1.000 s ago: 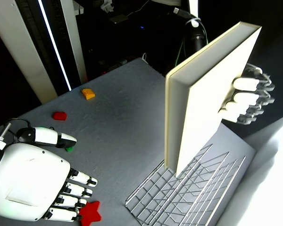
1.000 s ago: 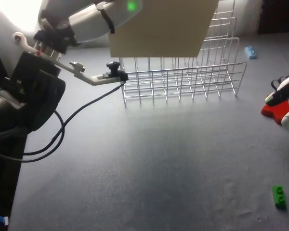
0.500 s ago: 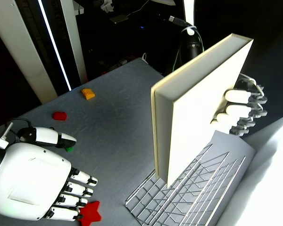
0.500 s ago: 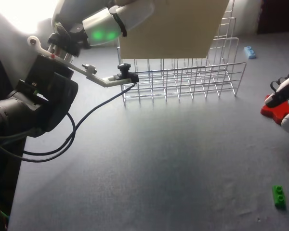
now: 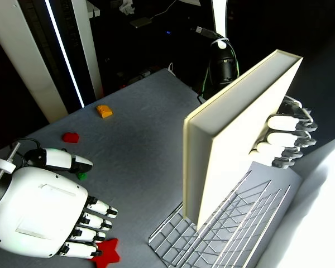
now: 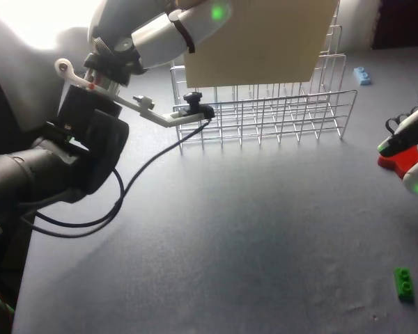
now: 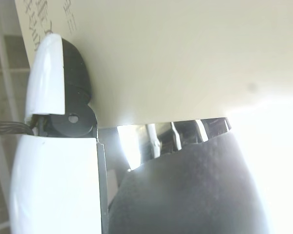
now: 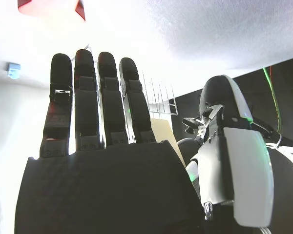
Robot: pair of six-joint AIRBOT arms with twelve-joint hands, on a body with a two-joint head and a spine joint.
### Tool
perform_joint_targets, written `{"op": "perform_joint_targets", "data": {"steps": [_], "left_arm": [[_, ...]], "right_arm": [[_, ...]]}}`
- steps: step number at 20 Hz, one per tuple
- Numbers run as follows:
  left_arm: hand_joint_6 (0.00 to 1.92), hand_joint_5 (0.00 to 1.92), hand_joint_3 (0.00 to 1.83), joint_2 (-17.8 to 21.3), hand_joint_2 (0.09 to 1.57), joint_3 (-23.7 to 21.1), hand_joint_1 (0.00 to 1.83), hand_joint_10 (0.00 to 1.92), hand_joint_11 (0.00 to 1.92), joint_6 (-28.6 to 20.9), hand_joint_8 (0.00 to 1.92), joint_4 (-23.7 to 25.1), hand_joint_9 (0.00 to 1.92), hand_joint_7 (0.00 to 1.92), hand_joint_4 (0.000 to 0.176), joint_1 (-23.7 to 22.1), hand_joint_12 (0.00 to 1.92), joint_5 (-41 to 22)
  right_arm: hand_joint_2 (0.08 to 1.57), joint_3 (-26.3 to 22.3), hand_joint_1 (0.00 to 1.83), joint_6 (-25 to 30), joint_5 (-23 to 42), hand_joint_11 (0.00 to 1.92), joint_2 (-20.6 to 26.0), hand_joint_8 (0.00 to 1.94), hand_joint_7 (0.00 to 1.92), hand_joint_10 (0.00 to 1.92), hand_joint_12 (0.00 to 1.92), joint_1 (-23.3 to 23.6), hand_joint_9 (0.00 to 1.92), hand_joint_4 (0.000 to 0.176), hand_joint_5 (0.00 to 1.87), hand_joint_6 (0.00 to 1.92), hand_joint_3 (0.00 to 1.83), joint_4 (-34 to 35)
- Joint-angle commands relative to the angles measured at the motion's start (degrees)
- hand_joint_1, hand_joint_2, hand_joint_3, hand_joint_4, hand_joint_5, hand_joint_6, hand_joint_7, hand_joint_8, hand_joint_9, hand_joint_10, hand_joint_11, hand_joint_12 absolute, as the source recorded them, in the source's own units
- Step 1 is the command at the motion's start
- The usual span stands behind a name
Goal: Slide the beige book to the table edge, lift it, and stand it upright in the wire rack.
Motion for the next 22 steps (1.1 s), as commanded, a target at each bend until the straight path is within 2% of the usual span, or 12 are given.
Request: {"op": "perform_joint_targets", "data": {"steps": [1, 6, 9, 13, 19, 20, 21, 22], "left_arm": [[1.33, 0.73, 0.00, 0.3, 1.23, 0.1, 1.47, 1.44, 0.73, -0.8, 1.40, -1.4, 0.62, 0.53, 0.000, 0.1, 1.56, -7.0], [1.39, 0.71, 0.00, -1.4, 1.25, 0.8, 1.47, 1.48, 0.69, -0.4, 1.44, -3.0, 0.57, 0.51, 0.000, 0.9, 1.60, -7.6], [1.37, 0.70, 0.00, -2.8, 1.24, 2.8, 1.47, 1.44, 0.71, -0.4, 1.44, -3.0, 0.61, 0.53, 0.000, 1.2, 1.58, -7.6], [1.40, 0.70, 0.00, -4.1, 1.25, 4.5, 1.47, 1.47, 0.70, 0.0, 1.46, -4.7, 0.58, 0.50, 0.000, 1.9, 1.59, -8.2], [1.40, 0.70, 0.00, -6.0, 1.25, 6.4, 1.47, 1.46, 0.70, 0.3, 1.46, -6.2, 0.59, 0.49, 0.000, 4.4, 1.58, -8.7], [1.38, 0.71, 0.00, -6.3, 1.24, 6.7, 1.47, 1.45, 0.70, 0.4, 1.45, -6.5, 0.61, 0.50, 0.000, 4.7, 1.59, -8.8], [1.25, 0.81, 0.00, -6.5, 1.20, 7.0, 1.48, 1.36, 0.79, 0.4, 1.38, -6.5, 0.69, 0.59, 0.000, 5.0, 1.51, -8.8], [1.21, 0.84, 0.00, -6.9, 1.18, 7.4, 1.48, 1.33, 0.81, 0.3, 1.34, -6.5, 0.72, 0.62, 0.000, 5.4, 1.49, -8.8]], "right_arm": [[1.16, 0.3, 0.21, -0.1, -3.7, 0.00, 0.1, 0.01, 0.36, 0.01, 0.95, 0.8, 0.36, 0.000, 0.35, 0.00, 0.00, 0.5], [1.16, 0.5, 0.18, -0.4, -3.7, 0.04, -0.2, 0.01, 0.38, 0.00, 0.96, 0.9, 0.37, 0.000, 0.37, 0.00, 0.00, 0.5], [1.16, 0.8, 0.17, -0.8, -3.7, 0.00, -0.5, 0.00, 0.37, 0.00, 0.95, 1.0, 0.36, 0.000, 0.36, 0.00, 0.00, 0.5], [1.17, 1.3, 0.16, -0.9, -3.7, 0.01, -1.2, 0.00, 0.36, 0.00, 0.99, 1.2, 0.37, 0.000, 0.35, 0.00, 0.00, 0.5], [1.15, 1.3, 0.21, -1.5, -3.5, 0.00, -1.5, 0.01, 0.37, 0.00, 0.97, 1.3, 0.37, 0.000, 0.36, 0.00, 0.00, 0.5], [1.15, 1.3, 0.20, -1.6, -3.4, 0.00, -1.6, 0.00, 0.36, 0.00, 0.96, 1.3, 0.36, 0.000, 0.36, 0.00, 0.00, 0.5], [1.15, 1.3, 0.21, -1.6, -3.4, 0.00, -1.6, 0.00, 0.35, 0.00, 0.92, 1.3, 0.35, 0.000, 0.35, 0.00, 0.00, 0.5], [1.15, 1.4, 0.22, -1.6, -3.4, 0.00, -1.6, 0.00, 0.35, 0.00, 0.92, 1.3, 0.35, 0.000, 0.35, 0.00, 0.00, 0.5]]}}
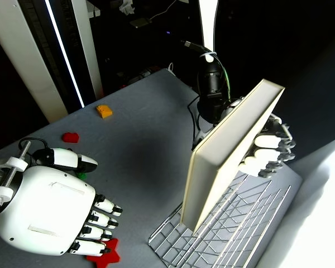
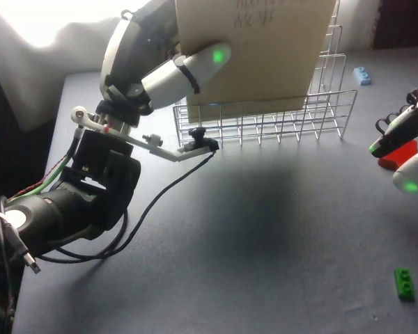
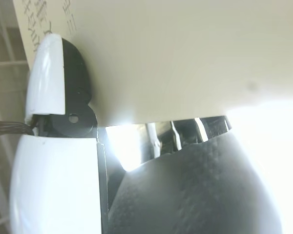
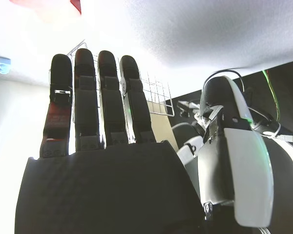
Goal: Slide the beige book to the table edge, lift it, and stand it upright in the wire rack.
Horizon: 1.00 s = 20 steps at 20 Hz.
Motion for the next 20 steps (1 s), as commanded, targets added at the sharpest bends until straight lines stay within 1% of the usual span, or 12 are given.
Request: {"op": "perform_joint_targets", "data": {"steps": [1, 2, 4, 8, 9, 12, 14, 18, 20], "left_arm": [[1.30, 0.77, 0.00, -0.2, 1.21, 0.5, 1.47, 1.39, 0.74, -0.8, 1.38, -1.2, 0.65, 0.56, 0.000, 0.0, 1.55, -6.7], [1.34, 0.73, 0.00, -0.5, 1.22, 0.7, 1.47, 1.41, 0.73, -0.8, 1.38, -1.3, 0.65, 0.55, 0.000, 0.1, 1.55, -6.7], [1.37, 0.71, 0.00, -1.3, 1.23, 0.7, 1.47, 1.43, 0.73, -0.9, 1.41, -1.3, 0.62, 0.53, 0.000, 0.7, 1.56, -6.7], [1.37, 0.71, 0.00, -1.6, 1.24, 0.7, 1.47, 1.46, 0.70, -0.9, 1.41, -1.3, 0.60, 0.52, 0.000, 0.8, 1.60, -6.7], [1.38, 0.71, 0.00, -1.7, 1.24, 0.7, 1.47, 1.47, 0.69, -0.9, 1.42, -1.3, 0.59, 0.50, 0.000, 0.7, 1.60, -6.7], [1.36, 0.73, 0.00, -1.9, 1.23, 0.9, 1.47, 1.43, 0.69, -0.8, 1.39, -1.7, 0.63, 0.54, 0.000, 0.5, 1.60, -6.9], [1.37, 0.71, 0.00, -1.9, 1.24, 0.9, 1.47, 1.44, 0.71, -0.8, 1.42, -1.8, 0.62, 0.51, 0.000, 0.5, 1.59, -6.9], [1.37, 0.72, 0.00, -1.9, 1.23, 0.8, 1.47, 1.41, 0.69, -0.6, 1.38, -2.8, 0.64, 0.54, 0.000, 0.6, 1.62, -7.3], [1.37, 0.71, 0.00, -1.9, 1.24, 0.5, 1.47, 1.43, 0.70, -0.5, 1.41, -3.0, 0.62, 0.53, 0.000, 0.7, 1.60, -7.3]], "right_arm": [[1.15, 0.2, 0.22, 0.1, -3.7, 0.00, 0.3, 0.00, 0.36, 0.00, 0.96, 0.9, 0.36, 0.000, 0.36, 0.00, 0.00, 0.5], [1.16, 0.2, 0.21, 0.1, -3.7, 0.01, 0.2, 0.00, 0.36, 0.00, 0.97, 0.9, 0.37, 0.000, 0.35, 0.00, 0.00, 0.5], [1.16, 0.3, 0.21, -0.2, -3.6, 0.01, 0.0, 0.00, 0.37, 0.00, 0.97, 0.9, 0.37, 0.000, 0.36, 0.00, 0.00, 0.5], [1.15, 0.3, 0.23, -0.5, -3.4, 0.00, -0.2, 0.00, 0.38, 0.01, 0.97, 0.9, 0.38, 0.000, 0.38, 0.01, 0.00, 0.5], [1.15, 0.4, 0.23, -0.7, -3.2, 0.00, -0.3, 0.00, 0.35, 0.00, 0.95, 0.9, 0.36, 0.000, 0.37, 0.00, 0.00, 0.5], [1.16, 0.4, 0.23, -0.7, -3.2, 0.00, -0.3, 0.00, 0.35, 0.00, 0.93, 0.9, 0.35, 0.000, 0.35, 0.00, 0.00, 0.5], [1.15, 0.4, 0.24, -0.7, -3.2, 0.02, -0.3, 0.01, 0.37, 0.01, 0.94, 0.9, 0.37, 0.000, 0.37, 0.01, 0.00, 0.5], [1.15, 0.5, 0.23, -0.7, -3.2, 0.01, -0.4, 0.01, 0.37, 0.01, 0.95, 0.9, 0.37, 0.000, 0.37, 0.01, 0.00, 0.5], [1.15, 0.5, 0.22, -0.8, -3.1, 0.00, -0.4, 0.00, 0.36, 0.00, 0.94, 0.9, 0.36, 0.000, 0.36, 0.00, 0.00, 0.5]]}}
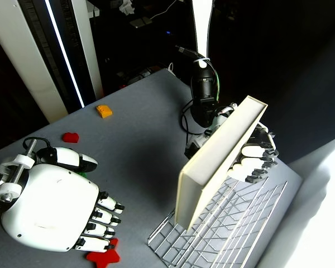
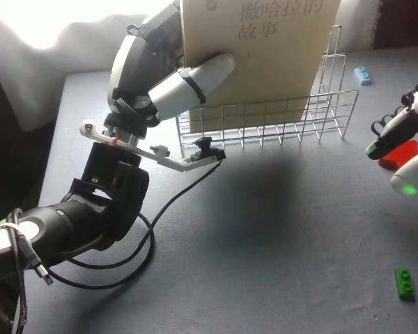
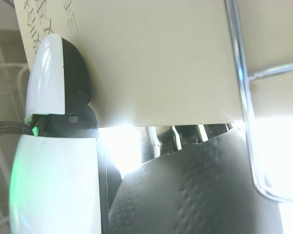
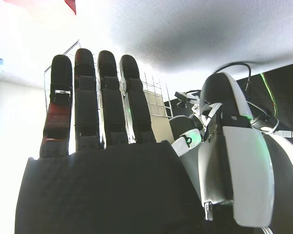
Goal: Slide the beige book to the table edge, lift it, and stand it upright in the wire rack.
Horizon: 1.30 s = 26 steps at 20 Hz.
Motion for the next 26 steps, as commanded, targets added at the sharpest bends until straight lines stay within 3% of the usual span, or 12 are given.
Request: {"op": "perform_joint_targets", "data": {"steps": [1, 5, 9, 10, 12, 13, 14, 16, 17, 19, 21, 26], "left_arm": [[1.37, 0.70, 0.00, 0.1, 1.24, -0.2, 1.47, 1.46, 0.70, -0.7, 1.43, -0.9, 0.60, 0.51, 0.000, -0.3, 1.61, -7.3], [1.20, 0.78, 0.00, 0.2, 1.17, 0.0, 1.48, 1.31, 0.88, -0.6, 1.32, -1.4, 0.77, 0.68, 0.000, -0.1, 1.47, -7.4], [1.31, 0.75, 0.00, 0.3, 1.22, -0.2, 1.32, 1.45, 0.68, -0.6, 1.34, -1.5, 0.74, 0.72, 0.000, 0.1, 1.35, -7.4], [1.38, 0.75, 0.00, 0.4, 1.25, -0.3, 1.18, 1.12, 0.59, -0.6, 1.39, -1.5, 0.62, 0.69, 0.000, 0.2, 1.37, -7.5], [1.36, 0.79, 0.00, 0.5, 1.25, -0.4, 1.15, 0.85, 0.54, -0.5, 1.38, -1.8, 0.63, 0.67, 0.000, 0.2, 1.35, -7.6], [1.31, 0.77, 0.00, 0.5, 1.23, -0.4, 1.11, 0.80, 0.47, -0.5, 0.83, -2.0, 0.60, 0.62, 0.000, 0.2, 1.34, -7.6], [1.27, 0.79, 0.00, 0.5, 1.21, -0.3, 1.11, 0.74, 0.44, -0.4, 0.52, -2.1, 0.60, 0.67, 0.000, 0.2, 1.32, -7.7], [1.24, 0.81, 0.00, 0.6, 1.20, -0.5, 1.10, 0.62, 0.40, -0.4, 0.23, -2.1, 0.59, 0.75, 0.000, 0.4, 1.31, -7.7], [0.71, 0.63, 0.00, 0.7, 1.13, -0.5, 1.05, 0.58, 0.36, -0.4, 0.16, -2.1, 0.58, 0.73, 0.000, 0.4, 1.28, -7.7], [0.22, 0.64, 0.00, 0.7, 1.08, -0.6, 1.00, 0.45, 0.26, -0.4, 0.05, -2.4, 0.54, 0.67, 0.000, 0.5, 1.26, -7.8], [0.04, 0.63, 0.00, 0.7, 1.04, -0.6, 0.95, 0.22, 0.13, -0.3, 0.00, -2.8, 0.50, 0.59, 0.000, 0.5, 1.22, -7.9], [0.00, 0.51, 0.00, 1.3, 0.98, -0.9, 0.80, 0.02, 0.00, -0.1, 0.00, -3.2, 0.39, 0.39, 0.000, 0.7, 0.98, -8.1]], "right_arm": [[1.16, 0.3, 0.21, -0.1, -3.3, 0.00, 0.3, 0.00, 0.34, 0.00, 0.91, 0.9, 0.34, 0.000, 0.34, 0.00, 0.00, 0.5], [1.15, 0.3, 0.22, -0.2, -3.3, 0.01, 0.3, 0.00, 0.37, 0.00, 0.96, 0.8, 0.37, 0.000, 0.37, 0.00, 0.00, 0.5], [1.15, 0.3, 0.25, -0.3, -3.2, 0.00, 0.3, 0.00, 0.35, 0.00, 0.97, 0.8, 0.37, 0.000, 0.36, 0.00, 0.00, 0.5], [1.15, 0.3, 0.26, -0.3, -3.1, 0.00, 0.3, 0.00, 0.35, 0.00, 0.97, 0.7, 0.35, 0.000, 0.36, 0.00, 0.00, 0.5], [1.15, 0.3, 0.24, -0.3, -3.1, 0.00, 0.3, 0.00, 0.34, 0.00, 0.96, 0.6, 0.35, 0.000, 0.35, 0.00, 0.00, 0.5], [1.15, 0.3, 0.25, -0.3, -3.1, 0.00, 0.3, 0.00, 0.34, 0.00, 0.96, 0.6, 0.34, 0.000, 0.35, 0.00, 0.00, 0.5], [1.15, 0.3, 0.24, -0.3, -3.1, 0.00, 0.3, 0.01, 0.35, 0.01, 0.96, 0.6, 0.36, 0.000, 0.36, 0.01, 0.00, 0.5], [1.15, 0.3, 0.22, -0.4, -3.1, 0.00, 0.4, 0.01, 0.36, 0.01, 0.97, 0.6, 0.36, 0.000, 0.37, 0.01, 0.00, 0.5], [1.15, 0.3, 0.22, -0.4, -3.1, 0.00, 0.4, 0.00, 0.36, 0.00, 0.95, 0.6, 0.36, 0.000, 0.36, 0.00, 0.00, 0.5], [1.15, 0.3, 0.23, -0.4, -3.0, 0.00, 0.4, 0.00, 0.34, 0.00, 0.90, 0.6, 0.34, 0.000, 0.35, 0.00, 0.00, 0.5], [1.15, 0.3, 0.25, -0.4, -3.0, 0.00, 0.4, 0.00, 0.36, 0.00, 0.94, 0.6, 0.36, 0.000, 0.36, 0.00, 0.00, 0.5], [1.15, 0.3, 0.22, -0.6, -2.7, 0.00, 0.5, 0.00, 0.36, 0.00, 0.95, 0.6, 0.36, 0.000, 0.35, 0.00, 0.00, 0.5]]}}
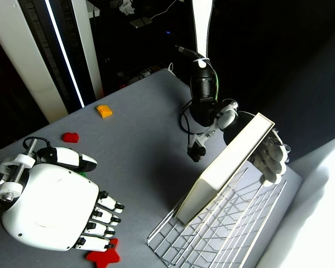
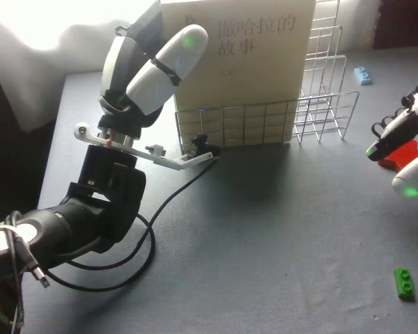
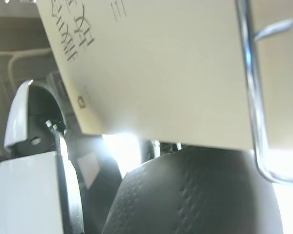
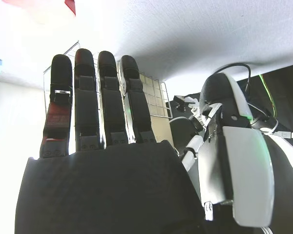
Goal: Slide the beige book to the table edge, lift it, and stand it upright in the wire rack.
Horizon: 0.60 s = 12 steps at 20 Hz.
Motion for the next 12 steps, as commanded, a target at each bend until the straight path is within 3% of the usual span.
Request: {"op": "perform_joint_targets", "data": {"steps": [1, 2, 4, 7, 12], "left_arm": [[0.00, 0.45, 0.00, 0.8, 0.98, 0.0, 0.78, 0.00, 0.00, -0.6, 0.00, -0.2, 0.35, 0.33, 0.000, 0.1, 0.90, -6.5], [0.00, 0.44, 0.00, 1.4, 0.95, -0.5, 0.80, 0.00, 0.00, -0.5, 0.00, -0.2, 0.34, 0.32, 0.000, 0.2, 0.85, -6.5], [0.00, 0.30, 0.00, 3.2, 0.96, -2.1, 0.72, 0.00, 0.00, -0.5, 0.00, -0.2, 0.26, 0.23, 0.029, 0.8, 0.69, -6.5], [0.00, 0.25, 0.00, 7.3, 0.96, -5.7, 0.69, 0.00, 0.00, 0.0, 0.00, -0.2, 0.24, 0.21, 0.050, 2.0, 0.62, -6.5], [0.00, 0.30, 0.00, 16.6, 0.95, -13.7, 0.70, 0.00, 0.00, 5.0, 0.00, -0.2, 0.24, 0.23, 0.043, 4.9, 0.66, -5.9]], "right_arm": [[1.15, 0.3, 0.21, -0.2, -3.1, 0.00, 0.5, 0.00, 0.36, 0.00, 0.96, 0.6, 0.36, 0.000, 0.35, 0.00, 0.00, 0.5], [1.15, 0.3, 0.23, -0.2, -3.1, 0.00, 0.5, 0.00, 0.34, 0.00, 0.93, 0.6, 0.34, 0.000, 0.35, 0.00, 0.00, 0.5], [1.15, 0.3, 0.24, -0.6, -3.1, 0.00, 0.6, 0.00, 0.34, 0.00, 0.89, 0.6, 0.33, 0.000, 0.36, 0.00, 0.00, 0.5], [1.15, 0.2, 0.25, -1.5, -3.3, 0.00, 0.6, 0.01, 0.36, 0.01, 0.92, 0.6, 0.36, 0.000, 0.37, 0.00, 0.00, 0.5], [1.16, -0.6, 0.19, -4.1, -3.6, 0.00, 0.5, 0.00, 0.35, 0.00, 0.93, 0.8, 0.34, 0.000, 0.35, 0.00, 0.00, 0.6]]}}
